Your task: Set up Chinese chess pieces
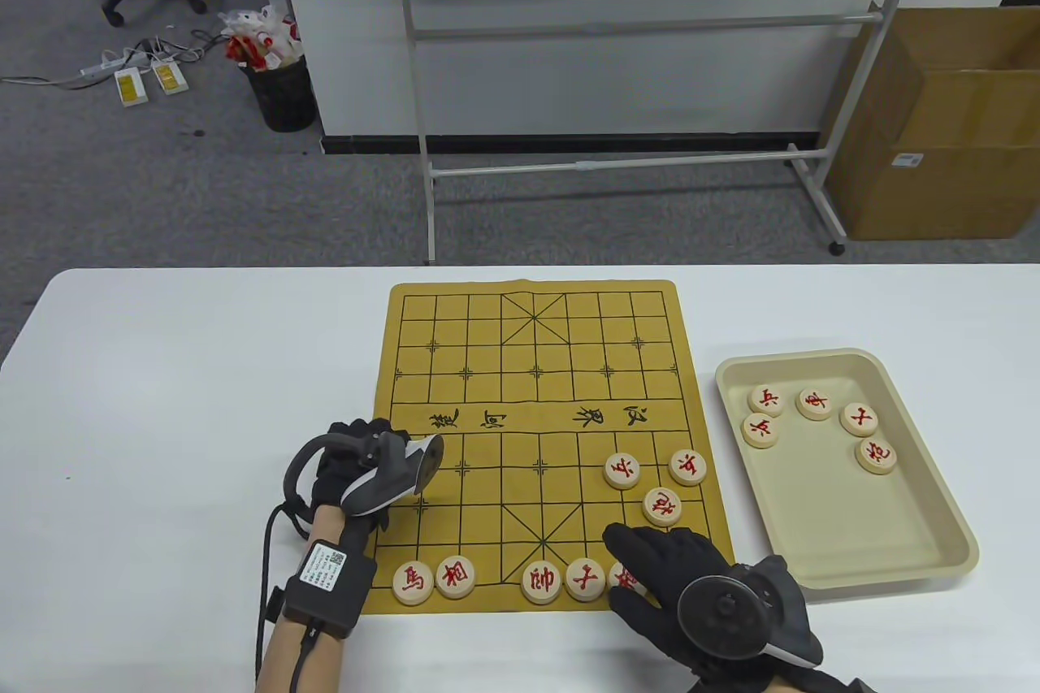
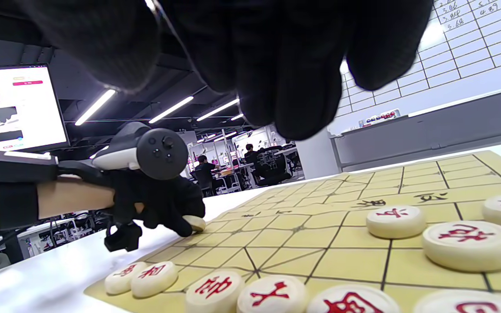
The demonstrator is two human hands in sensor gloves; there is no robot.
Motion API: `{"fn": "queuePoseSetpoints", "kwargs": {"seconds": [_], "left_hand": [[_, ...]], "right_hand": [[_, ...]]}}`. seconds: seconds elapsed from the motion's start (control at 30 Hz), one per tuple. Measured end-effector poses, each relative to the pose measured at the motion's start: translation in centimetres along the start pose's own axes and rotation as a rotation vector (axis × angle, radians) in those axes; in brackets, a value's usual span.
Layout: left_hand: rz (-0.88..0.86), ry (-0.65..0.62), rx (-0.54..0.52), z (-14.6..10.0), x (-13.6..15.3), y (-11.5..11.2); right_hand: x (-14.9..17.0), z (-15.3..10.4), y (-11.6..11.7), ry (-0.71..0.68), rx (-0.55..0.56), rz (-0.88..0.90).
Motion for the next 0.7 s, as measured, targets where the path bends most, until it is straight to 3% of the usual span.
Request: {"fn": "queuePoseSetpoints", "kwargs": {"seconds": [0.27, 0.33, 0.5, 0.63, 0.7], "left_hand": [[-0.017, 0.007, 0.163, -0.4, 0.1, -1.0], [-0.029, 0.007, 0.159, -0.5, 0.5, -0.2], [-0.238, 0.026, 0.02, -1.5, 1.0, 5.5], [-0.475, -0.043, -0.109, -4.5, -0.9, 10.8], [-0.522, -0.077, -0.133, -5.9, -2.2, 12.2]], "right_hand": [[0.7, 0.0, -0.5, 0.022, 0.027, 0.012], [1.0, 0.0, -0.6, 0.032, 0.036, 0.017], [1.5, 0.1, -0.7, 0.055, 0.042, 0.014], [1.7, 0.1, -0.7, 0.07, 0.05, 0.009], [1.8, 0.1, -0.7, 0.077, 0.056, 0.017]]}}
Point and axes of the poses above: the tracker on the back of each hand, its own x axis roughly to the little-finger side, its own z axis roughly from the wrist to the fingertips, y = z × x, the point moved 5 cm from there along z, roughly from the wrist to the fingertips, and after that the axes turned 5 degrees about -x, right-handed, at the moved point
